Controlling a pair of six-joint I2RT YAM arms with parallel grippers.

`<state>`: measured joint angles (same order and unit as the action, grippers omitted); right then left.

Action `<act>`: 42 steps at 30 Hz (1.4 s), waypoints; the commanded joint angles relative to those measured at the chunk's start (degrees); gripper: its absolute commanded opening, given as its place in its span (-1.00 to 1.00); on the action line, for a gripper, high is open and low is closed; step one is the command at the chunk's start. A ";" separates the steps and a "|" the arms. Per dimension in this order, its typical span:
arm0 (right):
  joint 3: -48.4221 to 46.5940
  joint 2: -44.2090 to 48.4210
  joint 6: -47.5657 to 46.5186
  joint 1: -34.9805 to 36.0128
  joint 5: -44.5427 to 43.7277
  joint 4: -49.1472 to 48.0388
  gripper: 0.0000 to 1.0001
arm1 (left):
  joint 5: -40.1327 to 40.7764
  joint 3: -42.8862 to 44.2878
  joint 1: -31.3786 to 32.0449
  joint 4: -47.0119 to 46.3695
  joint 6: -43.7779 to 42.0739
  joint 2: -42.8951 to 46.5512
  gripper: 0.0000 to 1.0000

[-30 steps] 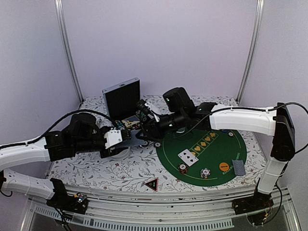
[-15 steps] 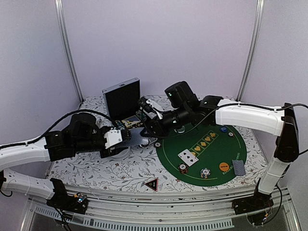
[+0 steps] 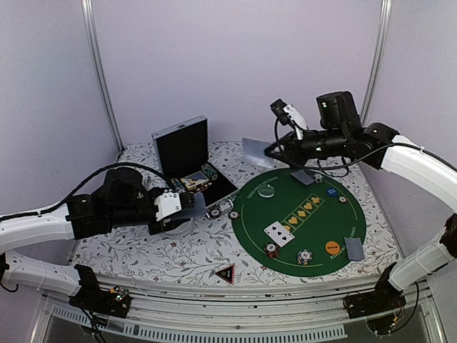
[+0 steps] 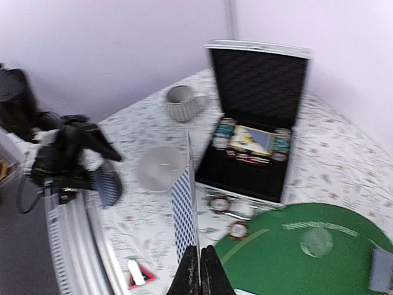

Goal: Distribute texas hold em gaming equipment
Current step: Flop the poker card in the community card area.

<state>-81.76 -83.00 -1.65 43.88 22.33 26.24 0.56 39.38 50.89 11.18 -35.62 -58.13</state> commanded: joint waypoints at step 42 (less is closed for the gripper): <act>31.13 -12.63 -50.93 -0.70 -33.85 -4.08 -0.95 | -0.80 -0.42 0.14 -1.19 -0.49 1.28 0.07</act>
<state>-51.29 -96.82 -49.58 43.33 -13.91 21.65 0.27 39.38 50.89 11.20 -35.62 -58.06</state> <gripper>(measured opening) 0.025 0.537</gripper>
